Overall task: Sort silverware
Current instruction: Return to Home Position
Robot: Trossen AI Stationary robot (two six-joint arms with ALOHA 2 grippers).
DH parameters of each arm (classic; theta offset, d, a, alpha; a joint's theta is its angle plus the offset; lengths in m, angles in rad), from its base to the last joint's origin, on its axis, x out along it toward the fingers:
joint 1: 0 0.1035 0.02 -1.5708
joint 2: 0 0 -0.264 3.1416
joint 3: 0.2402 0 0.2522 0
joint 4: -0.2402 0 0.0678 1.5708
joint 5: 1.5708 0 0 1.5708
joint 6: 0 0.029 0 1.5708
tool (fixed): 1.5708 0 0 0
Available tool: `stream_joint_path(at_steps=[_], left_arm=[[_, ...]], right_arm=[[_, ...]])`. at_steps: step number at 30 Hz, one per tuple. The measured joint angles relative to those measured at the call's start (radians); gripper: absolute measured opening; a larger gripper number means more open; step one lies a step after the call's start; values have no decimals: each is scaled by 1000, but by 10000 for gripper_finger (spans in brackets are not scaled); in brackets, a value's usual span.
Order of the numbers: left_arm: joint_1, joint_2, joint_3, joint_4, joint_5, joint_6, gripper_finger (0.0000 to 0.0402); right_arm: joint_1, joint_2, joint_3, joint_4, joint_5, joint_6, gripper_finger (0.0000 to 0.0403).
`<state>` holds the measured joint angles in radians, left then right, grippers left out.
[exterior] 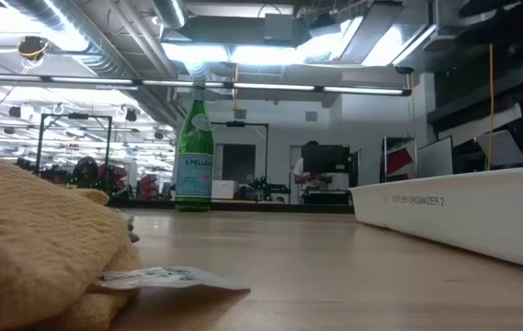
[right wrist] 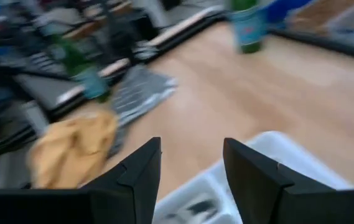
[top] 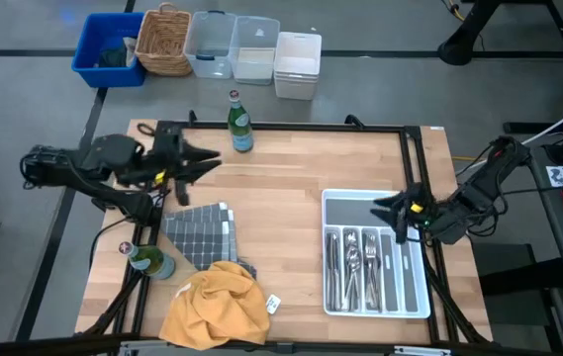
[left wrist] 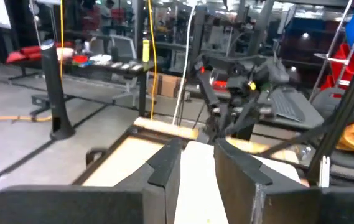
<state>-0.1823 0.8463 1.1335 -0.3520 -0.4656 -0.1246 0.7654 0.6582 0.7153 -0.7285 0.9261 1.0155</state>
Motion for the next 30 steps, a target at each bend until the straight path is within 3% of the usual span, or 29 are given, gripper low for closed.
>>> stream_joint_path(at_steps=[6, 13, 22, 26, 30], left_arm=[[-23, -268, -272, 2, -55, -105, 86], [-22, -533, -487, 5, -162, -183, 86], [-22, -792, -645, 1, -164, -175, 86], [-22, -842, -707, 1, -147, -181, 86], [-22, -836, -762, 13, -124, -182, 86]], right_arm=[[0, -16, -112, 392, -155, -244, 175], [-34, -12, -155, 690, -208, -486, 175], [-378, 94, -156, 788, -616, -529, 175], [-528, 126, -156, 786, -823, -531, 175], [-625, 103, -156, 786, -849, -575, 175]])
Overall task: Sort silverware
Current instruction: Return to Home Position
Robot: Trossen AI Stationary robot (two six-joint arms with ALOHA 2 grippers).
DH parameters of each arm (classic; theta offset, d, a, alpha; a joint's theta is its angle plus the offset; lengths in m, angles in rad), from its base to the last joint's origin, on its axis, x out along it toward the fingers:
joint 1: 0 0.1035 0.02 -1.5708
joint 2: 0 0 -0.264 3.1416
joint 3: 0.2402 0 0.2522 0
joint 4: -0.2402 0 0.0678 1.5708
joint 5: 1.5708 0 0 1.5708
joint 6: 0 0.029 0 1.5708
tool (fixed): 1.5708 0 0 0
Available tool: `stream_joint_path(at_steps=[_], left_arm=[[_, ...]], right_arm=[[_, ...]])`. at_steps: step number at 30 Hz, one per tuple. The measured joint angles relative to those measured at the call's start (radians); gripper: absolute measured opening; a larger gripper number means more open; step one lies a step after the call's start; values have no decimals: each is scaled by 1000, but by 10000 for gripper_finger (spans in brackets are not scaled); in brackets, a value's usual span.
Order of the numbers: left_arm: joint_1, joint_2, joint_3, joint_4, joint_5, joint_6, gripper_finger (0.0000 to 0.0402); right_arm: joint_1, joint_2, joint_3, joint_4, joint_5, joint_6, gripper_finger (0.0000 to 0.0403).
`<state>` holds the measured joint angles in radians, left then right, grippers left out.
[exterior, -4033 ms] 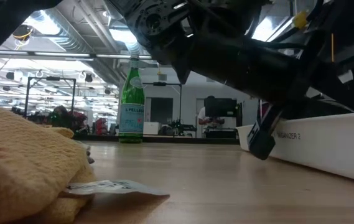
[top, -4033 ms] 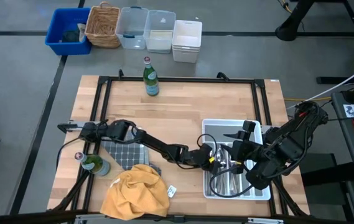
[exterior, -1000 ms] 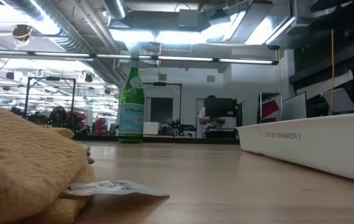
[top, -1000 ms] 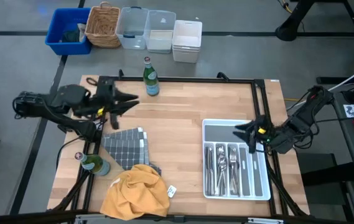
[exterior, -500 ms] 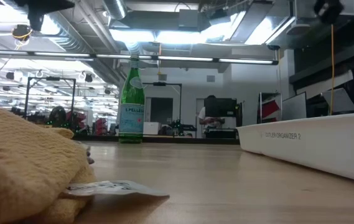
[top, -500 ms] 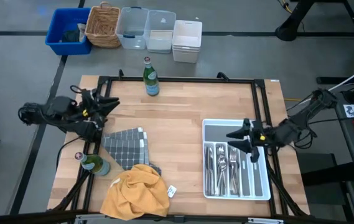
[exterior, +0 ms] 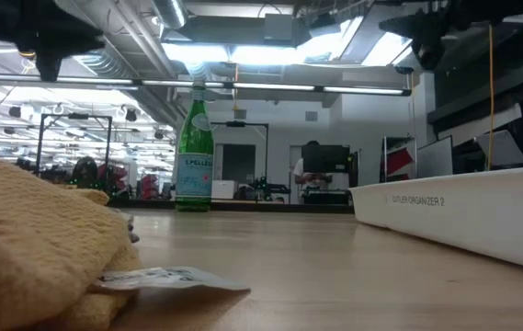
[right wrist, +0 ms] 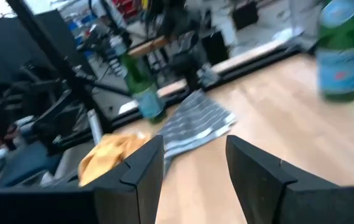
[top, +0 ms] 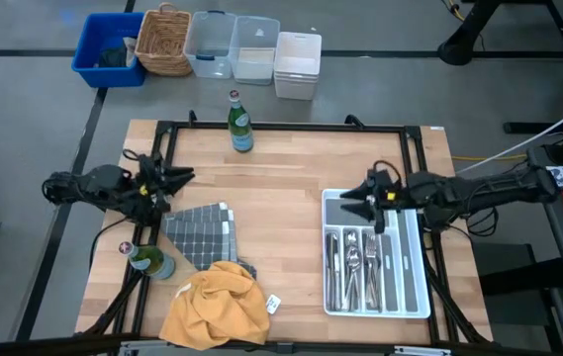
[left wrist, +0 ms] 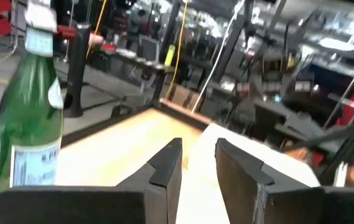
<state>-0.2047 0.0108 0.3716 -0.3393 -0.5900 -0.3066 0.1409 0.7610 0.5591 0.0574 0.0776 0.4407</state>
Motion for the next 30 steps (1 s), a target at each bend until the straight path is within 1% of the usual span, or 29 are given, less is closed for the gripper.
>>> stream_joint_path(at_steps=[2, 5, 8, 11, 13, 16, 20, 21, 24, 27, 30], left_arm=[[0, -4, -33, -3, 3, -6, 86], [0, -6, -77, 25, 3, -24, 86], [0, -5, -124, 42, 4, -39, 86], [0, -6, -164, 49, 5, -81, 86], [0, -5, -195, 63, 10, -100, 86], [0, -5, -242, 137, 20, -97, 86], [0, -5, -308, 236, 78, -56, 86], [0, -4, -314, 261, 94, -50, 86], [0, 5, -316, 266, 130, -52, 86], [2, 4, -315, 262, 130, -83, 86], [3, 4, -315, 261, 130, -55, 86]], right_arm=[[-32, -34, 0, -13, 9, -25, 175], [-55, -129, 0, -67, -3, -42, 175], [-56, -239, 1, -188, 8, -54, 175], [-56, -344, 1, -281, 59, -54, 175], [-56, -410, -1, -313, 98, -56, 175], [-56, -498, -33, -315, 156, -78, 175], [-56, -595, -114, -305, 201, -64, 175], [-56, -616, -134, -297, 201, -52, 175], [-56, -659, -191, -295, 200, 13, 175], [-56, -676, -231, -295, 212, 58, 175], [-56, -678, -249, -326, 234, 78, 175]])
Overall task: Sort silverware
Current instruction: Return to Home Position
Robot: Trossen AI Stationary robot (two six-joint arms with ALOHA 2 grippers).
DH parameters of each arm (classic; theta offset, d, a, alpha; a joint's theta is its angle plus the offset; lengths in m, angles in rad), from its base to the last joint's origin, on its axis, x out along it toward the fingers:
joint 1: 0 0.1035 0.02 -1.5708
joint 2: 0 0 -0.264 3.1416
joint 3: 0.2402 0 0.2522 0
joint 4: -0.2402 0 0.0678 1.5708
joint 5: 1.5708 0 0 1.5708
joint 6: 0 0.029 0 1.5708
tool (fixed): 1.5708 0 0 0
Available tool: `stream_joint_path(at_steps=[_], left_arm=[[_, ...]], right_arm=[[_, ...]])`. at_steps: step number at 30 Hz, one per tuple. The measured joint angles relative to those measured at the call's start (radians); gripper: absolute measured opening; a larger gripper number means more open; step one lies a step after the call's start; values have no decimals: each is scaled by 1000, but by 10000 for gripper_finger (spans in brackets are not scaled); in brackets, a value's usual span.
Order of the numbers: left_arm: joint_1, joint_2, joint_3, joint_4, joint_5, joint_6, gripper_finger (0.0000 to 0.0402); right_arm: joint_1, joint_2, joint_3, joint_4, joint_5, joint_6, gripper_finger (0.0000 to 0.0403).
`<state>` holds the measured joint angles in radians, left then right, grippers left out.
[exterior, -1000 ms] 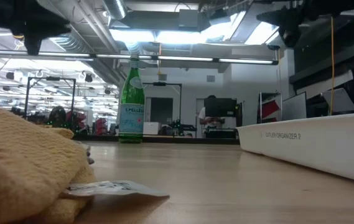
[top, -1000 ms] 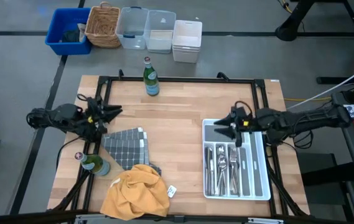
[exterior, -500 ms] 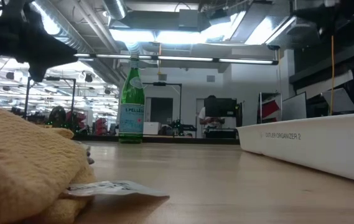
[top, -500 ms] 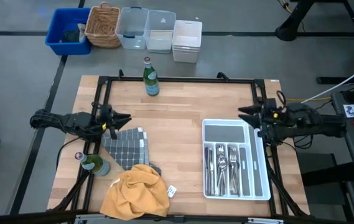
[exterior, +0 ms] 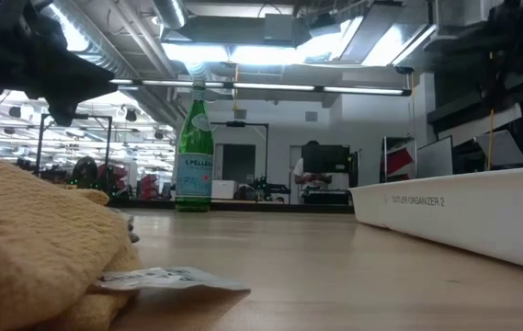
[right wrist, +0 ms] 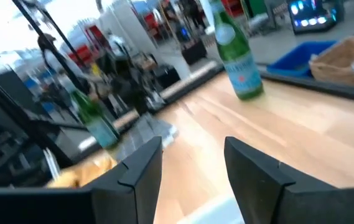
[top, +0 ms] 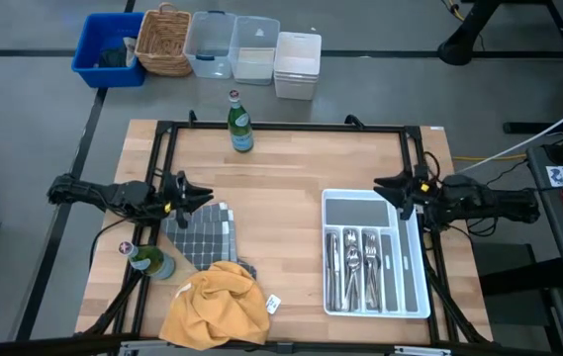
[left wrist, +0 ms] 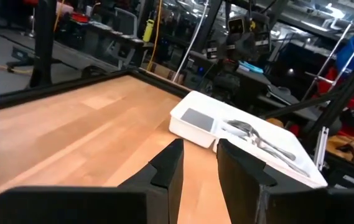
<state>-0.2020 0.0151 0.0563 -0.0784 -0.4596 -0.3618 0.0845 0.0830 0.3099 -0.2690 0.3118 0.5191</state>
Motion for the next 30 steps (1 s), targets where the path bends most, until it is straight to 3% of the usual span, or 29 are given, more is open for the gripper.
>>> stream_joint_path(at_steps=[10, 16, 21, 26, 30], left_arm=[[0, 1, 0, -3, 0, 35, 86], [0, 0, 0, -3, 10, 224, 86], [-1, 1, -1, 2, 167, 375, 86], [-1, 0, -2, 1, 336, 389, 86], [-1, 0, -2, -1, 389, 403, 86]], right_arm=[[0, 4, 0, -186, -5, 0, 175], [0, 4, 0, -197, 17, -12, 175], [0, 4, 0, -191, -52, -30, 175], [0, 4, 0, -155, -111, -85, 175], [0, 4, -6, -36, -165, -199, 175]])
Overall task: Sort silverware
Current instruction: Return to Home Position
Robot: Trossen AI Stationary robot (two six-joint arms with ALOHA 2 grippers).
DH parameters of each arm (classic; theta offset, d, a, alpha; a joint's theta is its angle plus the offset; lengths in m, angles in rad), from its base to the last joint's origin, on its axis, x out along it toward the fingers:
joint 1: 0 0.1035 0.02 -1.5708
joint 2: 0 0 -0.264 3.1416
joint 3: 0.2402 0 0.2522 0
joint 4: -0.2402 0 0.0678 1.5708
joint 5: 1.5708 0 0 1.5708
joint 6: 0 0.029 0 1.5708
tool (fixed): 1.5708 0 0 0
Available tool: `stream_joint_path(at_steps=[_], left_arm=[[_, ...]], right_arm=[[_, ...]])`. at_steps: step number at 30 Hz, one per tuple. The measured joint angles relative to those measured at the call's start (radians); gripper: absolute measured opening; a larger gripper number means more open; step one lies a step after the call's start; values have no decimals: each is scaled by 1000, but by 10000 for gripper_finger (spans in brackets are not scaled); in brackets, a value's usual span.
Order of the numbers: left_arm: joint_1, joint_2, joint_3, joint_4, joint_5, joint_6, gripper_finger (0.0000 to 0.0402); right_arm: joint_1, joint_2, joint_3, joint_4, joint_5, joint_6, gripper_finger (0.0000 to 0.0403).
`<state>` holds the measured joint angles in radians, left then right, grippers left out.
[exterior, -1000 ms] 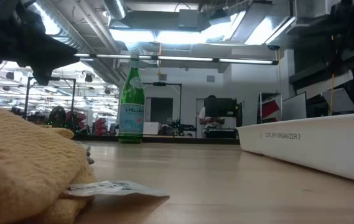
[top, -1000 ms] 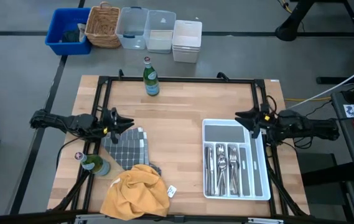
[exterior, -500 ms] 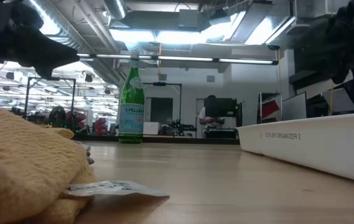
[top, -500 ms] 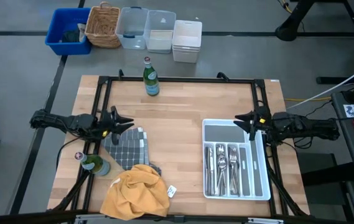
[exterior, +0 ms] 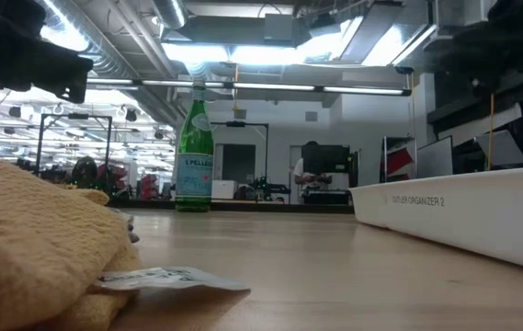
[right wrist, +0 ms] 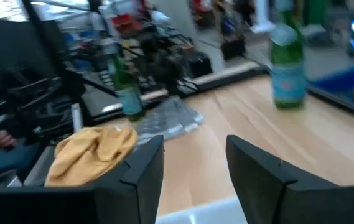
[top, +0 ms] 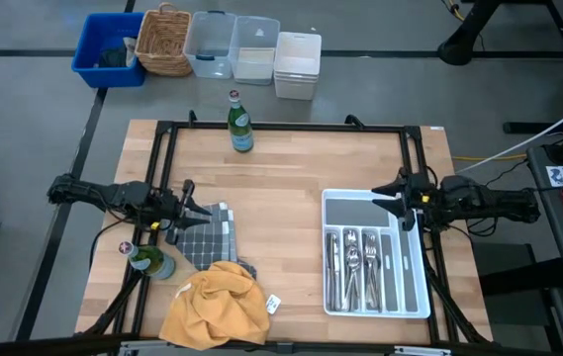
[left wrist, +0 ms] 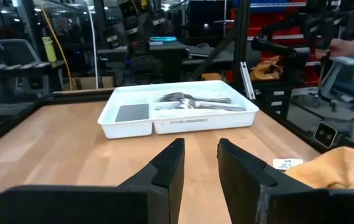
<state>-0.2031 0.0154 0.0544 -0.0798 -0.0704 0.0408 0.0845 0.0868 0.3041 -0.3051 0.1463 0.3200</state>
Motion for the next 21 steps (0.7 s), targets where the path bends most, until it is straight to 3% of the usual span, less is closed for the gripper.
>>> stream_joint_path(at_steps=[4, 11, 21], left_arm=[[3, 0, 0, -3, 0, 42, 86], [48, 0, 0, -3, 0, 47, 86], [210, 0, 0, -15, -4, 102, 86]], right_arm=[[0, 0, -58, 127, -69, -99, 175], [0, 0, -161, 246, -80, -116, 175], [0, 0, -234, 292, -114, -106, 175]])
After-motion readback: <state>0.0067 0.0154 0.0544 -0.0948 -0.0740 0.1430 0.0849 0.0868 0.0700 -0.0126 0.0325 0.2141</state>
